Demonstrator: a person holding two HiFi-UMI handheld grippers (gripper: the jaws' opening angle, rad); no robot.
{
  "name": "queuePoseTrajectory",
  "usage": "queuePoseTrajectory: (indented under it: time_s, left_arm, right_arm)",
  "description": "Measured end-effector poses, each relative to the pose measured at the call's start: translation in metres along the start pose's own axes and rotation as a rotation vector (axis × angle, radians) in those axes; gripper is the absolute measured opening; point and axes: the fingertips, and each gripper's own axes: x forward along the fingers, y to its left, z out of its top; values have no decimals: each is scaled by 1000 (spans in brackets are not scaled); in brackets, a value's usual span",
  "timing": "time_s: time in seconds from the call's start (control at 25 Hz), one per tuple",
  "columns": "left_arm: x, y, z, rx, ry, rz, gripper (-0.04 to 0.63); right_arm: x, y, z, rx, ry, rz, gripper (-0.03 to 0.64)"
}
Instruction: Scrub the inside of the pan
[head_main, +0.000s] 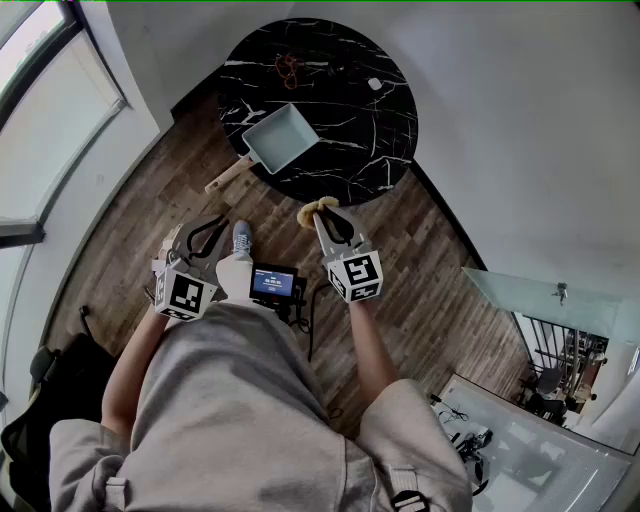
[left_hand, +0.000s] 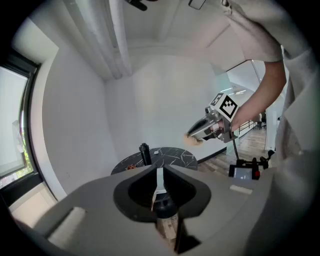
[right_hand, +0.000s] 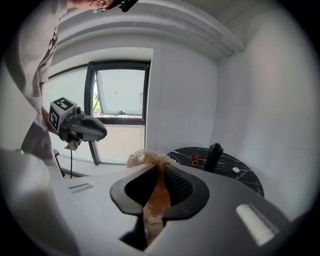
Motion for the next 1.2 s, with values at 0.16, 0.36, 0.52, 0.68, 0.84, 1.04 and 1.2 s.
queuePoseTrajectory:
  time_s: [0.16, 0.36, 0.52, 0.68, 0.84, 1.04, 1.2]
  left_arm:
    - [48, 20, -7, -14, 55, 31, 31]
    - [98, 39, -9, -34, 126, 84, 58]
    - [127, 41, -49, -45, 277, 57, 110]
    - [146, 37, -99, -12, 427, 30, 118]
    - [160, 33, -148, 10, 555, -2, 130]
    - [165, 26, -194, -13, 678, -58, 179]
    - [168, 17, -213, 3, 709, -96, 236]
  right_arm:
    - [35, -49, 6, -22, -20, 74, 68]
    - [77, -100, 6, -77, -4, 220, 71]
    - [120, -120, -17, -248, 91, 403, 72]
    - [157, -136, -72, -596, 296, 595, 72]
    - [190, -149, -124, -823, 467, 752, 73]
    - [221, -151, -163, -954, 583, 828, 74]
    - [234, -156, -175, -907, 636, 839, 77]
